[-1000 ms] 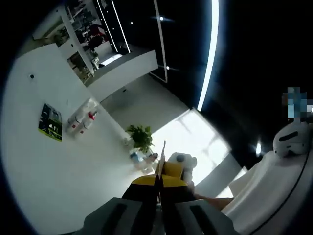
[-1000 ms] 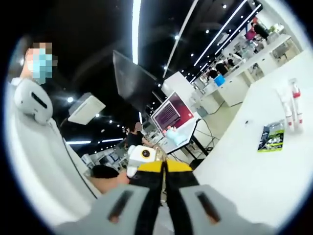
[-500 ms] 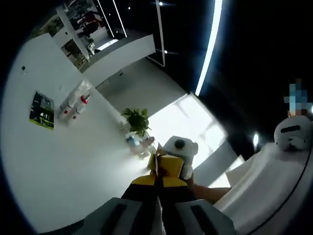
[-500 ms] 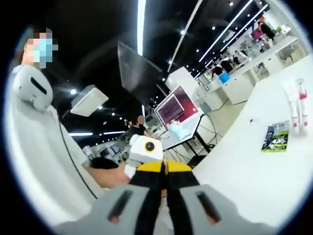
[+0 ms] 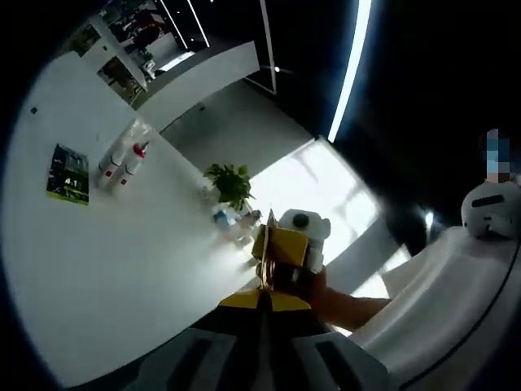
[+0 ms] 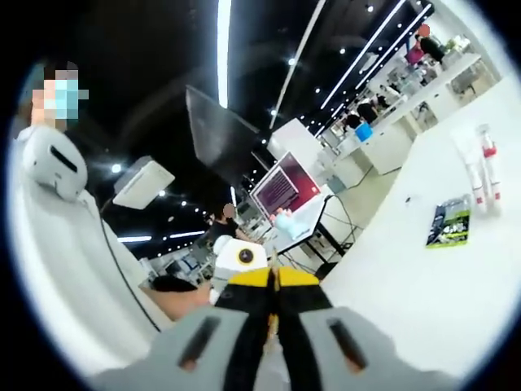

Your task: Arrange the skincare products in the storage area until every visible bottle or jar stands upright without overlapping.

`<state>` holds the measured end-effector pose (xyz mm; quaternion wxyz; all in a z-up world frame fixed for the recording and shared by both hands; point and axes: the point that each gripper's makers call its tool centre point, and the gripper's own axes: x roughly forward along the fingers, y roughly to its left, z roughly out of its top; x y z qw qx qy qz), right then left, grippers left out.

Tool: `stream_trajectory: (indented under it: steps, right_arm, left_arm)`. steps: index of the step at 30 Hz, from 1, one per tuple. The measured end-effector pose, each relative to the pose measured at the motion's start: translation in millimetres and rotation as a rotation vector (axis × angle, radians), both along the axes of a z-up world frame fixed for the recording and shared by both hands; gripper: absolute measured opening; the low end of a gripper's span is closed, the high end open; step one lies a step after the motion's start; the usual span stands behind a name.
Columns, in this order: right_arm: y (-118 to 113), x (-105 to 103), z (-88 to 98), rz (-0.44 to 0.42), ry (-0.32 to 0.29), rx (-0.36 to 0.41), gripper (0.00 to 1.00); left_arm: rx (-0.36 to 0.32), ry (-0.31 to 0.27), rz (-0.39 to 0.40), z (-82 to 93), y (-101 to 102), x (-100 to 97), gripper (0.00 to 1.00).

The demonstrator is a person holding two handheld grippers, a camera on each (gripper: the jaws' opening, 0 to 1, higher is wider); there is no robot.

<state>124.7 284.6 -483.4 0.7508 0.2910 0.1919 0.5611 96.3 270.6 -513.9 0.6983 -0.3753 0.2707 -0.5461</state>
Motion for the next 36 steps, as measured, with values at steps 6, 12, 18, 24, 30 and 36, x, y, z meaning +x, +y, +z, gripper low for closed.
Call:
stream_trajectory:
  steps: [6, 12, 18, 24, 30, 36]
  right_arm:
    - [-10.7, 1.4, -7.8, -0.036, 0.033, 0.003, 0.13]
    - [-12.5, 7.0, -5.4, -0.076, 0.033, 0.019, 0.08]
    - [-11.0, 8.5, -14.0, -0.109, 0.033, -0.001, 0.03]
    - [-27.1, 10.3, -46.1, -0.188, -0.013, -0.180, 0.28]
    - [-64.3, 4.7, -85.0, -0.257, -0.032, -0.400, 0.30]
    - [-128.3, 10.9, -126.1, -0.401, -0.073, -0.695, 0.33]
  left_arm:
    - [-0.060, 0.014, 0.043, 9.6, 7.1, 18.9, 0.01]
    - [-0.041, 0.019, 0.021, 4.4, 2.7, 19.2, 0.01]
    - [-0.030, 0.034, 0.030, -2.7, 0.9, 18.9, 0.01]
    - [-0.024, 0.055, 0.060, -13.4, 10.7, 26.1, 0.01]
    - [-0.004, 0.074, 0.133, -22.6, 36.5, 58.0, 0.01]
    - [0.011, 0.091, 0.197, -24.3, 57.7, 97.8, 0.01]
